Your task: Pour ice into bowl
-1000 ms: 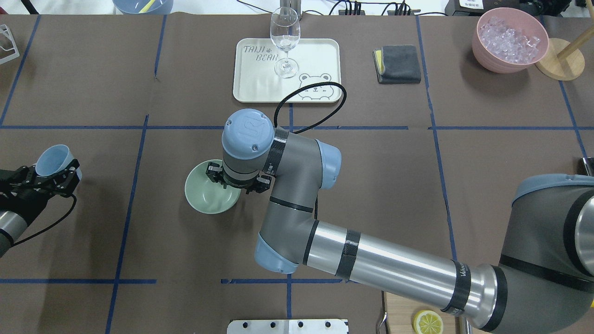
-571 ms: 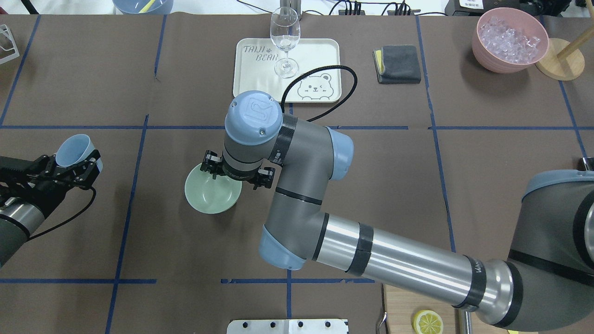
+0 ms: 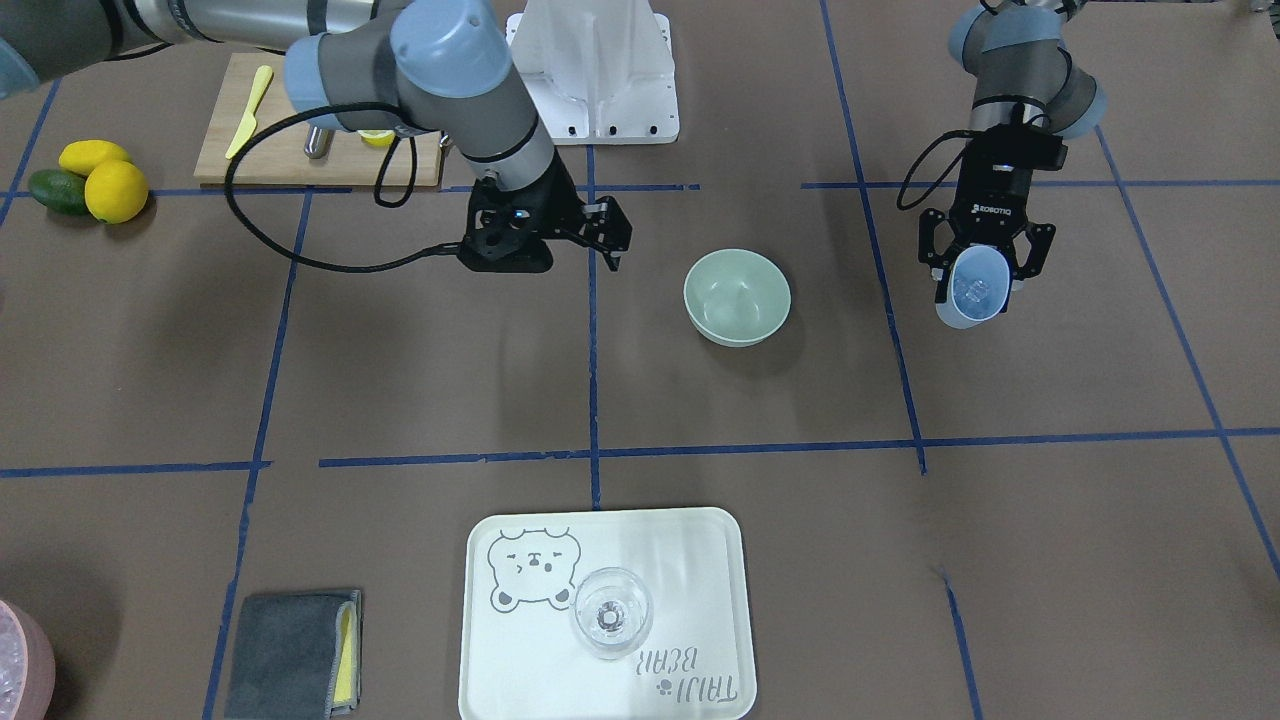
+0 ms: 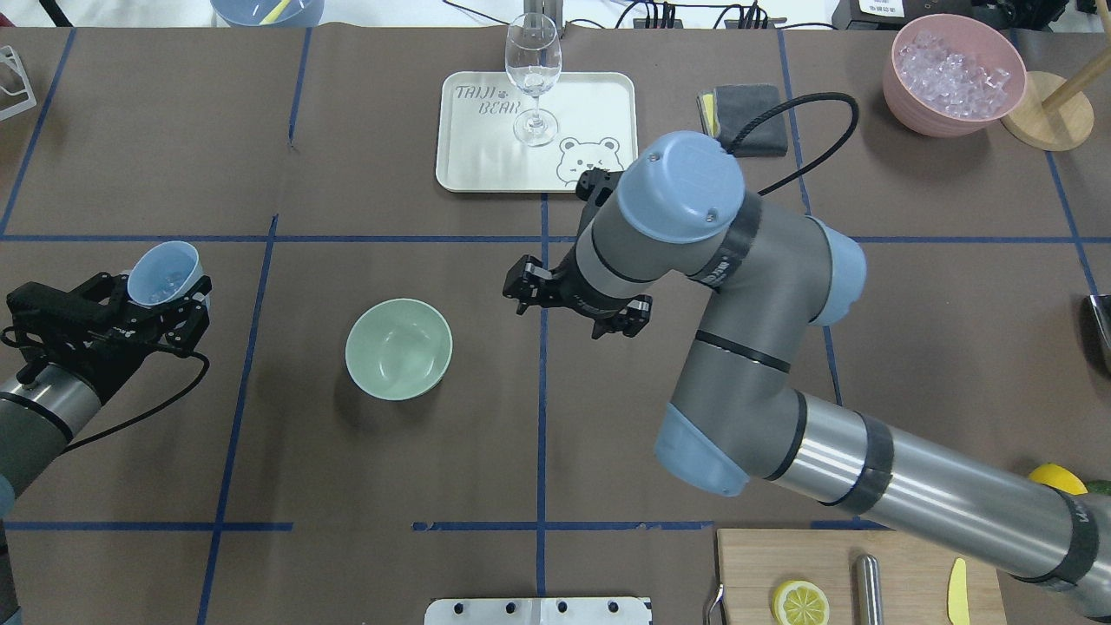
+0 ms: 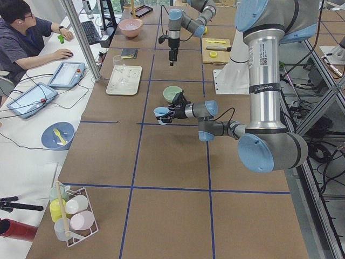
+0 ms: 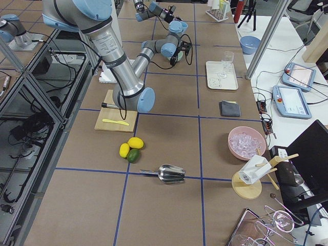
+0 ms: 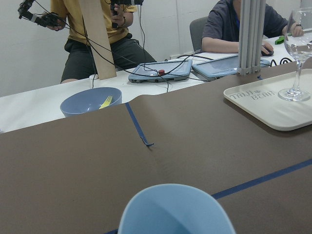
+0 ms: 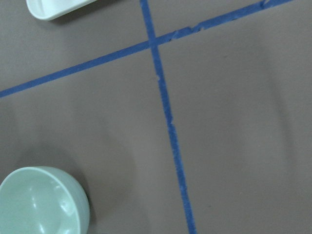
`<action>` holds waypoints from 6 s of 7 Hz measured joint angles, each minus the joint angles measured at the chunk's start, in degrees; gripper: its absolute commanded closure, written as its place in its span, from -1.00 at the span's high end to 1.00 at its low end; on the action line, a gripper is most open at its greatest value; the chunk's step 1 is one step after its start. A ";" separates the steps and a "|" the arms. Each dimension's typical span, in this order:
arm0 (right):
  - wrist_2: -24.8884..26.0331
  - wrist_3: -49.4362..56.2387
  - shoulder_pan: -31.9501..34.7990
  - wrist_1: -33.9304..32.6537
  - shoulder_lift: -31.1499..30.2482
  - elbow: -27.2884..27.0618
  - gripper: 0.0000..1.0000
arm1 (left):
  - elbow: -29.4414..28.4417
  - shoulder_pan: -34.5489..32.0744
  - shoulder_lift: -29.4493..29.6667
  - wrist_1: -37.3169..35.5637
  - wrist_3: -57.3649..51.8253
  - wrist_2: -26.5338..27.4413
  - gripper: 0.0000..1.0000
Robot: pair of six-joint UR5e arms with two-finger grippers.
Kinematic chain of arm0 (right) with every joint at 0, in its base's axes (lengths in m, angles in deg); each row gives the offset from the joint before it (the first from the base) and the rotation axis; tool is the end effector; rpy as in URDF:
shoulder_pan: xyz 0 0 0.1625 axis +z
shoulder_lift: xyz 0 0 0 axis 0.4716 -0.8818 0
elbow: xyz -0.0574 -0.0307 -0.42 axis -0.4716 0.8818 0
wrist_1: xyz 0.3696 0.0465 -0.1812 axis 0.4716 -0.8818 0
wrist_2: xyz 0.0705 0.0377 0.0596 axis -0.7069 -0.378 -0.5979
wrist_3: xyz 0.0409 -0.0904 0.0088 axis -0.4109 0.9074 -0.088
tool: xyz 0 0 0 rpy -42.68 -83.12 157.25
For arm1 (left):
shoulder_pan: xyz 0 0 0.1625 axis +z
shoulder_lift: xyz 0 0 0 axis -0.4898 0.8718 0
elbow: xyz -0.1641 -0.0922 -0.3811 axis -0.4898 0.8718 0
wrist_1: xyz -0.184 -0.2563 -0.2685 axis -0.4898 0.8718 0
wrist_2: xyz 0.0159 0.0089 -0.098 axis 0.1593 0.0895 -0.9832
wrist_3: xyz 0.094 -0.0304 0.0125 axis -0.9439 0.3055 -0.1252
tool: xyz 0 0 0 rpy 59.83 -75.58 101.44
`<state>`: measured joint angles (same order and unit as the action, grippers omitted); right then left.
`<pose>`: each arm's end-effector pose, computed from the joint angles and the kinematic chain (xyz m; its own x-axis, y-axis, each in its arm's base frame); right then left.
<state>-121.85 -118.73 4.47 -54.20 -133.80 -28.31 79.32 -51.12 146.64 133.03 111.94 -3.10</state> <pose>-0.5033 -0.4293 0.1786 0.4686 0.2349 0.8516 -0.1533 0.9710 -0.1834 0.3242 -0.3473 0.4822 0.7893 0.2615 -0.5556 0.4646 0.3374 0.8187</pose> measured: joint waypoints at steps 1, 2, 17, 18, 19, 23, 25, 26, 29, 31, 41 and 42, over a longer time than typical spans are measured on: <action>-0.15 0.63 1.05 0.02 -1.83 -1.32 1.00 | 1.38 0.41 1.68 -3.55 -0.41 4.19 -1.00; -0.06 1.31 1.60 0.05 -2.85 -1.80 1.00 | 4.50 0.77 3.03 -10.78 -0.66 6.77 -1.00; 0.67 2.79 3.15 0.68 -5.17 -1.52 1.00 | 5.70 16.21 19.86 -56.45 -53.75 31.32 -1.00; 0.68 2.77 3.11 0.71 -5.17 -1.55 1.00 | 4.92 16.20 19.86 -56.45 -56.27 32.04 -1.00; 0.68 2.76 3.11 0.75 -5.18 -1.55 1.00 | 4.52 16.15 19.98 -56.44 -59.75 32.73 -1.00; 0.70 2.69 3.08 0.78 -5.14 -1.66 1.00 | 4.24 15.93 20.43 -56.45 -69.28 34.60 -1.00; 0.75 2.68 3.07 0.78 -5.13 -1.67 1.00 | 4.22 15.81 20.39 -56.45 -69.96 34.71 -1.00; 0.76 2.67 3.07 0.78 -5.13 -1.67 1.00 | 4.30 15.77 20.40 -56.43 -70.18 34.72 -1.00; 0.74 2.67 2.94 0.84 -4.93 -1.73 1.00 | 6.69 15.52 20.67 -55.72 -70.59 34.05 -1.00; 0.86 2.51 2.69 0.80 -4.64 -1.63 1.00 | 10.15 14.33 20.47 -55.58 -70.76 28.19 -1.00; 11.17 0.41 -6.98 0.69 14.56 16.59 1.00 | 14.24 -18.80 2.32 -29.94 -47.11 -25.32 -1.00; 12.41 0.50 -8.28 1.03 17.33 20.49 1.00 | 13.83 -20.34 0.45 -28.57 -38.34 -28.80 -1.00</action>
<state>-109.44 -118.23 -3.81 -53.17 -116.47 -7.82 93.15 -71.46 147.08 104.46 73.60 -31.90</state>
